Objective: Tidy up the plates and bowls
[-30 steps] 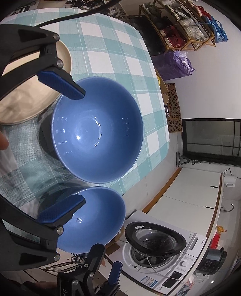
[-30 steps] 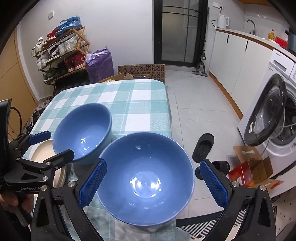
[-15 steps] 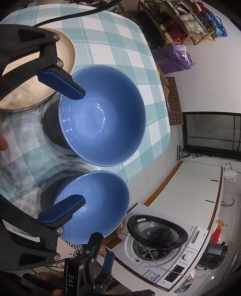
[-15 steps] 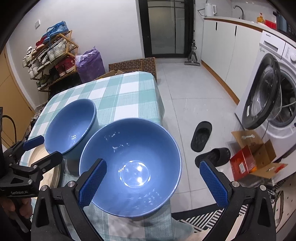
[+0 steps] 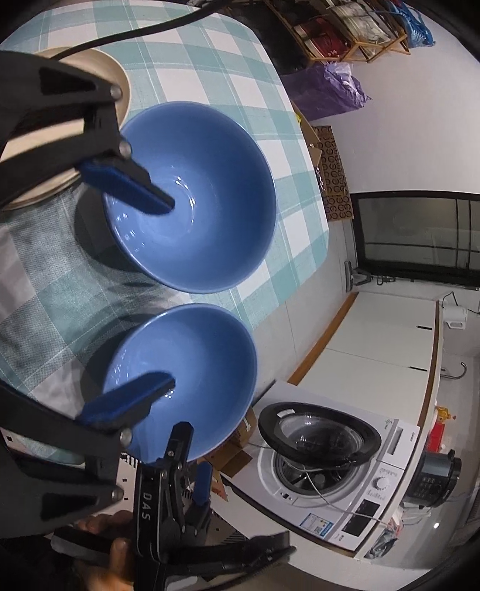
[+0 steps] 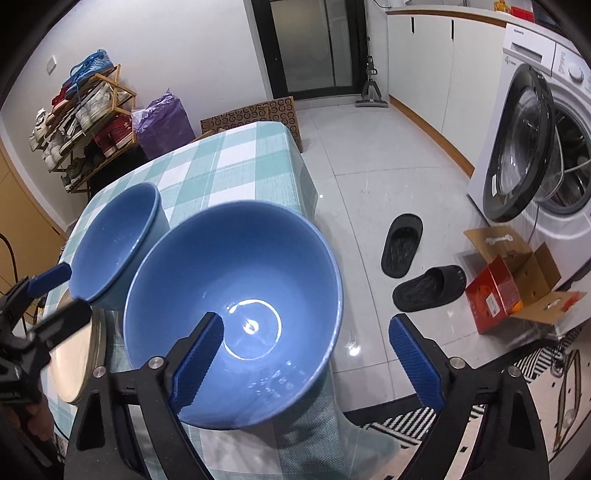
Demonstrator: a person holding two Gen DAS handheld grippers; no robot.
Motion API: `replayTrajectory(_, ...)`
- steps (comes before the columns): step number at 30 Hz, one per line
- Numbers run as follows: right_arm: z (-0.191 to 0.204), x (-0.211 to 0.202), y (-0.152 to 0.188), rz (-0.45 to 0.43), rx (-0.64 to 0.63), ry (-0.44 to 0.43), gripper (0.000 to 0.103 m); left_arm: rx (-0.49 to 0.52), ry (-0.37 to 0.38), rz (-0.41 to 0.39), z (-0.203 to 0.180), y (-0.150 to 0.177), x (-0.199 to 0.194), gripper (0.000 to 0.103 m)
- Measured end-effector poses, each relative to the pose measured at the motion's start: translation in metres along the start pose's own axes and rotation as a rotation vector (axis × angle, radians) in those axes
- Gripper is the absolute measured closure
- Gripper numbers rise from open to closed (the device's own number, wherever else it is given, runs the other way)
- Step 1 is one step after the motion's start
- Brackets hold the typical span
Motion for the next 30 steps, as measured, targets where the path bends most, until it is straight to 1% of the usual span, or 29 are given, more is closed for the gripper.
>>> replayTrajectory(3, -0.002, 0.001, 0.003, 0.003, 0.007, -0.005, 0.017, 0.01, 0.038, -0.008, -0.002, -0.001, 0.0, 0.04)
replayTrajectory(5, -0.002, 0.003, 0.004, 0.003, 0.01, -0.009, 0.018, 0.009, 0.06, -0.003, -0.005, -0.001, 0.0, 0.042)
replayTrajectory(6, -0.002, 0.003, 0.005, 0.003, 0.011, -0.013, 0.019, 0.007, 0.078, 0.001, -0.006, 0.0, 0.001, 0.045)
replayTrajectory(7, -0.002, 0.004, 0.005, 0.004, 0.012, -0.014, 0.021, 0.005, 0.092, 0.005, -0.007, 0.0, 0.001, 0.051)
replayTrajectory(8, -0.002, 0.005, 0.005, 0.005, 0.012, -0.015, 0.024, 0.004, 0.107, 0.007, -0.009, 0.0, 0.001, 0.054)
replayTrajectory(9, -0.002, 0.004, 0.005, 0.004, 0.012, -0.016, 0.025, 0.005, 0.12, 0.009, -0.011, 0.001, 0.001, 0.054)
replayTrajectory(14, -0.001, 0.004, 0.007, 0.0, 0.013, -0.027, 0.026, 0.009, 0.152, 0.029, -0.019, 0.003, 0.005, 0.054)
replayTrajectory(17, -0.001, 0.004, 0.009, 0.004, 0.01, -0.033, 0.031, 0.01, 0.17, 0.04, -0.022, 0.005, 0.007, 0.054)
replayTrajectory(19, -0.001, 0.005, 0.011, 0.008, 0.008, -0.035, 0.031, 0.01, 0.174, 0.048, -0.024, 0.006, 0.009, 0.055)
replayTrajectory(21, -0.001, 0.006, 0.014, 0.013, 0.006, -0.038, 0.034, 0.009, 0.166, 0.055, -0.024, 0.007, 0.01, 0.055)
replayTrajectory(30, -0.002, 0.01, 0.02, 0.029, -0.008, -0.047, 0.038, 0.003, 0.157, 0.079, -0.027, 0.011, 0.019, 0.055)
Point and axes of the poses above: each gripper's, at about its wrist camera, not at the fingertips, and x roughly the way its jaws point, z to its left, y to its underside, the point moved 3 cm from there along x, roughly the way its jaws point, and after that the axes turned 15 degrees about -z, right-handed, at the moved point
